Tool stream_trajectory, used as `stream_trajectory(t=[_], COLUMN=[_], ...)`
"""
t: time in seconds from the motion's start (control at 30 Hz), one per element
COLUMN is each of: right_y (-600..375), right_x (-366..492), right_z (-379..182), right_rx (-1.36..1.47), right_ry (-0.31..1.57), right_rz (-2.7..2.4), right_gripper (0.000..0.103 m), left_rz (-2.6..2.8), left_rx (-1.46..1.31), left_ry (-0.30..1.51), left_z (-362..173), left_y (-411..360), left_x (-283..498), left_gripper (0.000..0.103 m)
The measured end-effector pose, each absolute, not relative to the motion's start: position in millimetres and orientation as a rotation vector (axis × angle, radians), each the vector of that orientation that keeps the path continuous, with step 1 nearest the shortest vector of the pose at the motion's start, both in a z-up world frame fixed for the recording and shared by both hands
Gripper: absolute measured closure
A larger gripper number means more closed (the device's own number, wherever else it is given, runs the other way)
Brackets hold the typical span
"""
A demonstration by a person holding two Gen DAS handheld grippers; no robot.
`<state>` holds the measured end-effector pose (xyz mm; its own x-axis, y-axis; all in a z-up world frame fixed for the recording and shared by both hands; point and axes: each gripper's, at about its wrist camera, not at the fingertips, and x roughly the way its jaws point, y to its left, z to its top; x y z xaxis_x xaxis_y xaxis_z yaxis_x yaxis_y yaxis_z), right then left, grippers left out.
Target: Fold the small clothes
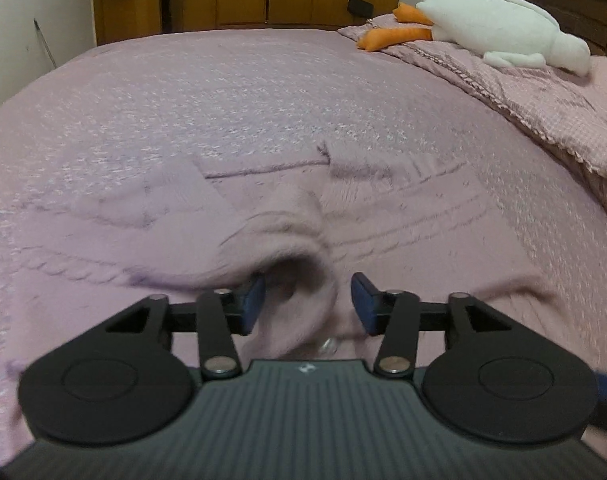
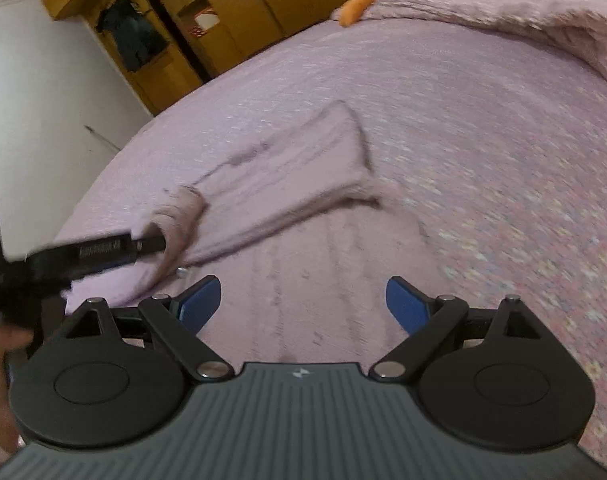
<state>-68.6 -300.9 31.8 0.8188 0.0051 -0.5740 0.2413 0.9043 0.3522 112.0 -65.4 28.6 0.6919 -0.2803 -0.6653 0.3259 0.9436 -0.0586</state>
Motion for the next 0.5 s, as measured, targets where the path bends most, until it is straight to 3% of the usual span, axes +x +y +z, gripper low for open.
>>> stream_trajectory(t=[0.13, 0.5], right_y=[-277.8, -162.9], right_x=[-41.6, 62.2], right_z=[42.9, 55.9], right_rx=[0.369, 0.021], right_ry=[0.606, 0.615], right_rz=[-0.069, 0.025], right_gripper=[0.009, 0.010], left_rz=[-0.255, 0.038], left_rx=[0.047, 0.082], left_ry=[0.702, 0.707], left_z=[34.0, 20.5], left_y=[-33.9, 57.6], left_x=[90.1, 76.1], left_gripper=[0.042, 0.042])
